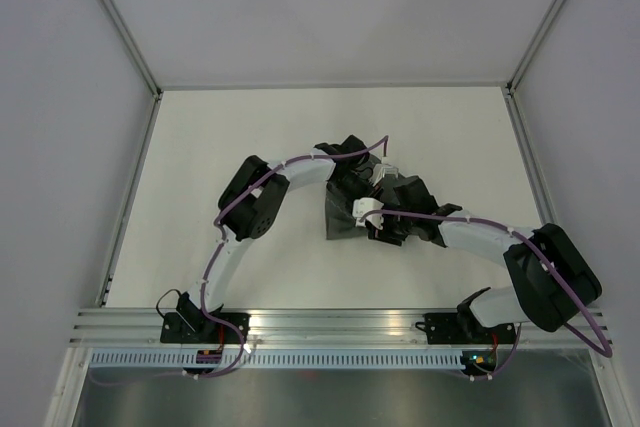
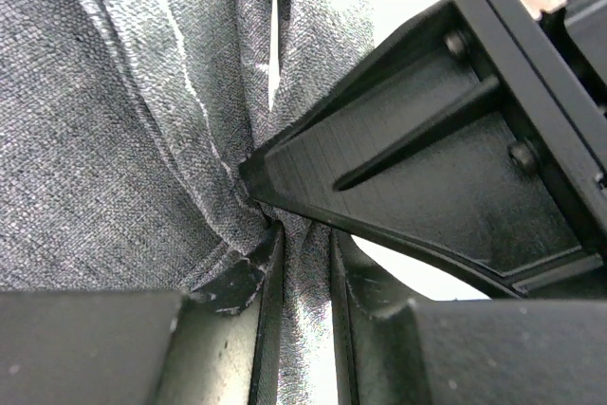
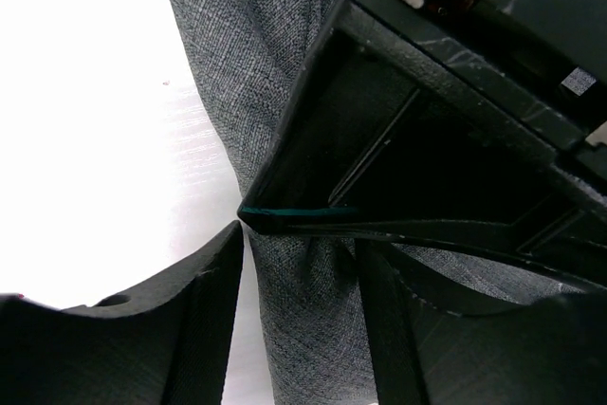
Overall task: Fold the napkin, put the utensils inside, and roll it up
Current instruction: Roll the napkin with the utensil
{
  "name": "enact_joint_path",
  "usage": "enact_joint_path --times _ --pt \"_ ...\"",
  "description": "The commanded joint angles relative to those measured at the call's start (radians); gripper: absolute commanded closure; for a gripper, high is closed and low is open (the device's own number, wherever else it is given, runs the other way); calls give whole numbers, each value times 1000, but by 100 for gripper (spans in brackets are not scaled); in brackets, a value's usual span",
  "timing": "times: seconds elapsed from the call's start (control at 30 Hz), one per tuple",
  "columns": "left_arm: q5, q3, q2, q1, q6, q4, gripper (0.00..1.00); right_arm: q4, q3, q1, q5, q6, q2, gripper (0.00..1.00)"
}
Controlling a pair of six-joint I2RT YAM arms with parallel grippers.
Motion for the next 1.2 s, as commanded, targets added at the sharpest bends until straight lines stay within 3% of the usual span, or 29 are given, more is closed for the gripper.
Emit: enact_joint_path --times 0.0,0.2,0.3,0.33,0.53,0.83,1.17 --pt "-96 3 81 -18 -40 -85 97 9 3 3 -20 11 0 45" --pt "-71 25 96 -14 -90 -87 94 3 8 3 -37 37 18 60" --pt "-56 6 75 -14 -115 -64 82 -13 17 2 -54 44 33 69" --pt "-56 -9 36 -14 -127 -20 72 -17 20 -2 -60 43 42 71" --pt "-82 -83 -77 -8 -204 117 57 -117 91 -73 -188 21 102 75" --pt "-254 -136 -226 49 -395 263 54 -442 315 -242 -402 -115 307 75" --pt "-565 -450 -491 115 -471 562 51 -858 571 -334 -516 -350 553 75"
